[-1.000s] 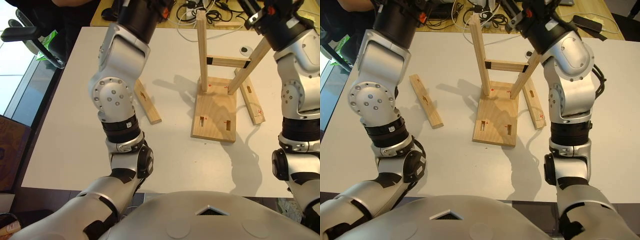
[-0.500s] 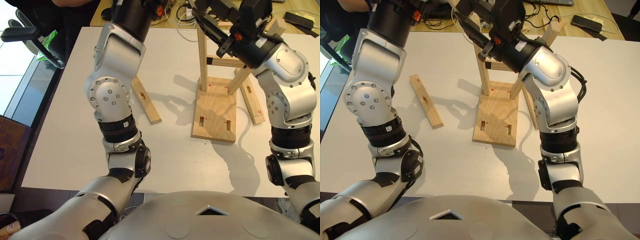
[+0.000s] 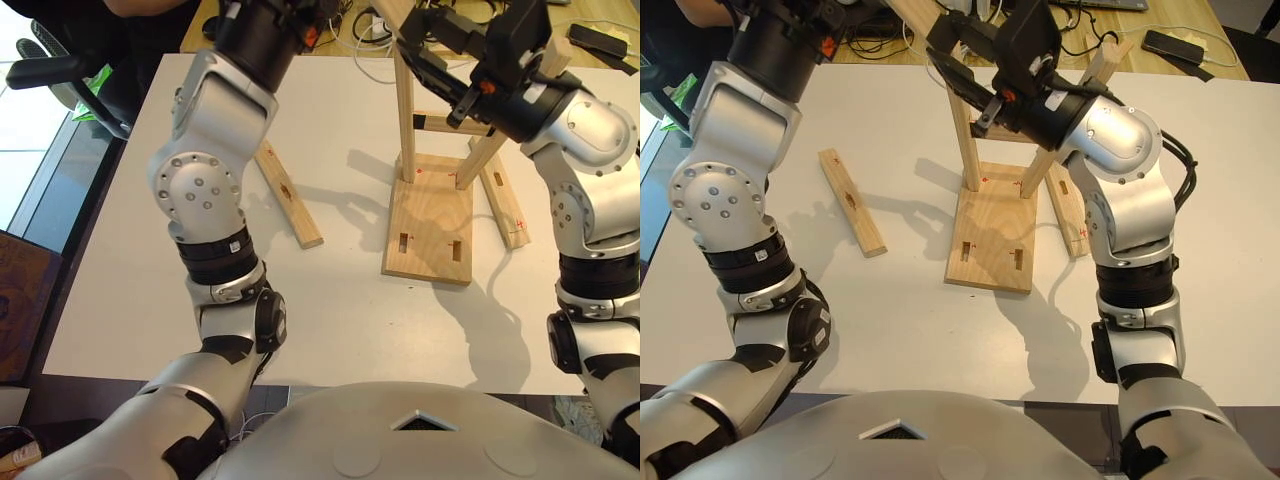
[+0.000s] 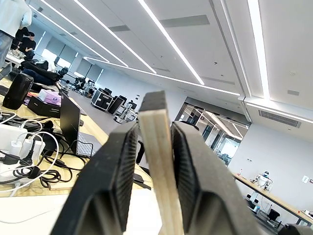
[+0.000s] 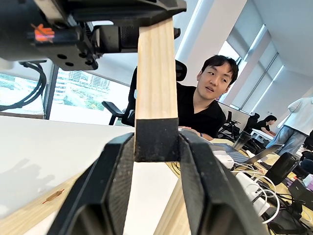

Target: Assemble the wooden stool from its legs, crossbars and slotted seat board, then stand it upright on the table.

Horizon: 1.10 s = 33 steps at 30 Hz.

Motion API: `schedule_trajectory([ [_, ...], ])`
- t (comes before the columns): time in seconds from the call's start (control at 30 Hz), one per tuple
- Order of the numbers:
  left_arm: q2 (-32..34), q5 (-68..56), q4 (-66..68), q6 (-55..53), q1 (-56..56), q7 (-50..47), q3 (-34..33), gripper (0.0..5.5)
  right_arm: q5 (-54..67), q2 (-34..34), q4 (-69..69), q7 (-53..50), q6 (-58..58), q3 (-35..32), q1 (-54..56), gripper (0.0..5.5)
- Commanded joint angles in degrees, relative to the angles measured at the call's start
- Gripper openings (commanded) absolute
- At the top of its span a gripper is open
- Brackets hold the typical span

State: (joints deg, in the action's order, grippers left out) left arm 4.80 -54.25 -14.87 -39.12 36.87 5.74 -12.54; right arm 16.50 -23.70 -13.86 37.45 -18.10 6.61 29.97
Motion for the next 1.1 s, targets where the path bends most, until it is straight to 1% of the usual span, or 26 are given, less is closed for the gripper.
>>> schedule_trajectory([
  [0.03,2.0,-1.2,-0.1,-2.2,-0.8,0.8,0.1,0.72,-0.4,-1.7,-0.7,1.7,0.9,-0.6,-0.4,1.29],
  [0.1,2.3,-1.4,-0.3,-2.6,-1.4,1.0,0.4,0.54,-0.7,-1.7,-0.5,1.9,1.3,-0.5,-0.5,1.29],
  [0.17,2.4,-1.8,-0.4,-3.0,-1.8,1.3,0.8,0.49,-1.0,-1.6,-0.3,1.8,1.7,-0.3,-0.6,1.29],
  [0.4,3.0,-2.2,0.1,-3.0,-2.5,2.1,1.1,0.44,-1.7,-1.2,-0.1,2.0,1.9,-0.6,-0.4,1.29],
  [0.53,2.6,-1.1,0.9,-2.0,-2.7,0.8,0.6,0.44,-2.8,-1.5,0.2,1.7,1.9,-0.3,-0.3,1.29],
  [0.57,2.4,-0.8,1.2,-1.7,-2.7,0.1,0.2,0.44,-3.1,-2.0,0.0,2.1,1.7,-0.1,-0.6,1.67],
  [0.7,2.2,-0.1,2.0,-0.3,-1.8,-2.3,-1.6,0.41,-3.3,-5.0,-1.0,4.9,0.0,0.8,-3.0,2.32],
  [0.8,2.7,-0.3,1.8,-0.2,-1.0,-3.3,-2.8,0.41,-3.5,-9.0,-1.8,7.9,-1.3,0.9,-6.3,2.73],
  [0.9,3.9,-0.4,0.8,-0.8,-0.7,-4.6,-3.7,0.41,-4.0,-13.6,-2.4,10.6,-2.7,0.7,-10.0,3.29],
  [0.97,6.0,-0.8,-0.6,-2.4,-1.5,-5.8,-4.9,0.41,-3.8,-17.1,-3.4,12.5,-3.3,-0.8,-13.5,3.70],
  [1.1,8.0,-4.1,-5.7,-8.0,-7.6,-10.0,-6.0,0.41,-1.0,-22.5,-6.1,15.5,-5.8,-5.9,-20.4,3.76],
])
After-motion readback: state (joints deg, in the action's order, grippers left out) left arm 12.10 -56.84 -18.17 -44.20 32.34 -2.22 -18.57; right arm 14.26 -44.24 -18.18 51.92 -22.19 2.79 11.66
